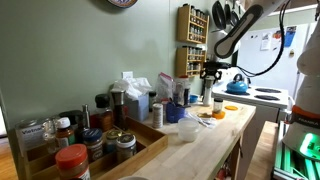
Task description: Move the salt cellar to the right side of the counter.
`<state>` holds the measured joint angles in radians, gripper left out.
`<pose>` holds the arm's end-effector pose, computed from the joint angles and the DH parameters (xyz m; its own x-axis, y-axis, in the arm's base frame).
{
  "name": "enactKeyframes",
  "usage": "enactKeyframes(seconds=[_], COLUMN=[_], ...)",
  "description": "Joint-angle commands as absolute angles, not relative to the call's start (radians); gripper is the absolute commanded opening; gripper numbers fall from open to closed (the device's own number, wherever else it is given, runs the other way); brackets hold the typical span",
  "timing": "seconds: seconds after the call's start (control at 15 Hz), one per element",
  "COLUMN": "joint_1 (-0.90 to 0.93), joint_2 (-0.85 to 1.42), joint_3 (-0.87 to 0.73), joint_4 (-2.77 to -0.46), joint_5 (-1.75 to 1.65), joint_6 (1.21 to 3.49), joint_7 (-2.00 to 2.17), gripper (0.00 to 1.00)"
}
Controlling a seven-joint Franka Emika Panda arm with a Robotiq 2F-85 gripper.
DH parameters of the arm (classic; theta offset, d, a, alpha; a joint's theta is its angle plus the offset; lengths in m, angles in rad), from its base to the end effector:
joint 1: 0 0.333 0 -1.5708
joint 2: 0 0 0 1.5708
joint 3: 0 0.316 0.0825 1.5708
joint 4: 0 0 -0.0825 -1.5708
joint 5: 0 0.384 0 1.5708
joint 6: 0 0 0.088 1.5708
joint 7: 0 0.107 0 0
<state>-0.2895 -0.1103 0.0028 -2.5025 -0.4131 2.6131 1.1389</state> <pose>0.4602 -0.1264 0.3448 0.4323 -0.8432 0.3196 -0.8831 -0.4676 -0.0394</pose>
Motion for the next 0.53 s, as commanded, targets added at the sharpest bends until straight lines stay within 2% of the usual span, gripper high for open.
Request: enactKeyframes(seconds=[0.0,0.07,0.13,0.27,0.47], joint_1=[-0.263,-0.255,-0.249,-0.234,-0.208], joint_2=[-0.063,-0.058,-0.053,-0.056,-0.107], joint_3=[-0.033,-0.04,-0.046,-0.053,-0.049], joint_4=[-2.447,-2.439,-2.434,-2.426,-2.418], joint_5=[-0.457,-0.447,-0.446,-0.424,-0.404], joint_6=[2.633,2.628,2.629,2.611,2.578], joint_7=[1.181,1.178,1.179,1.167,1.156], gripper=[0.39,0.89,0.9,1.0,1.0])
